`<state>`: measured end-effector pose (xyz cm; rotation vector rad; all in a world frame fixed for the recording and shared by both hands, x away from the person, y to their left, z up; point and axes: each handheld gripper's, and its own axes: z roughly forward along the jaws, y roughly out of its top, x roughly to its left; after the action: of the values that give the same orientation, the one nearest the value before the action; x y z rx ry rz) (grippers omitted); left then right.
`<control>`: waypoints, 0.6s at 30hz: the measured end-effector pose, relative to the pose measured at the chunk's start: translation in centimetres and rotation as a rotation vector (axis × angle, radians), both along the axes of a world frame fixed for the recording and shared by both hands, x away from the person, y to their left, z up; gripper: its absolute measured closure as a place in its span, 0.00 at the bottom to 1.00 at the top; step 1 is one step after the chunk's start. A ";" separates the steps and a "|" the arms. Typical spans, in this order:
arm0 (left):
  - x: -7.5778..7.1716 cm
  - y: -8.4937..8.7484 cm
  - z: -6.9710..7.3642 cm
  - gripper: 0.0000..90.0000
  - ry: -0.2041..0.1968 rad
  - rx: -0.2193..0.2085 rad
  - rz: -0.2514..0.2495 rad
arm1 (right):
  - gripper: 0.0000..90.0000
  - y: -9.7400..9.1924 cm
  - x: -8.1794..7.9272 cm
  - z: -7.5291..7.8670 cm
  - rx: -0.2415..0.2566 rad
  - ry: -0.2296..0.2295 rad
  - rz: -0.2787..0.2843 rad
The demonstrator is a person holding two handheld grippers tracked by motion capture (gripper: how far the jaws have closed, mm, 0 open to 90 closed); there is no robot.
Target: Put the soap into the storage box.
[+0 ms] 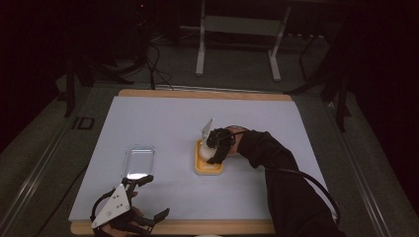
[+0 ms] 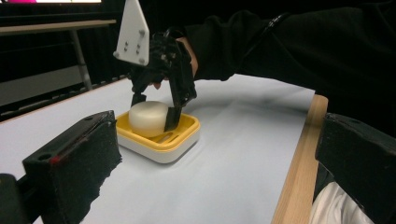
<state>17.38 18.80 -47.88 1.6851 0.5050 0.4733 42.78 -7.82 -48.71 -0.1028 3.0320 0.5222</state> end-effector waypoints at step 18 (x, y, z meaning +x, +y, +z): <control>0.0 -0.1 0.0 0.00 0.005 0.008 0.000 | 0.21 -0.3 -0.1 2.6 0.025 0.007 -0.053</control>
<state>17.41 18.71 -47.92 1.6940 0.5078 0.4720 42.68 -8.09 -46.14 -0.0194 3.0242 0.5566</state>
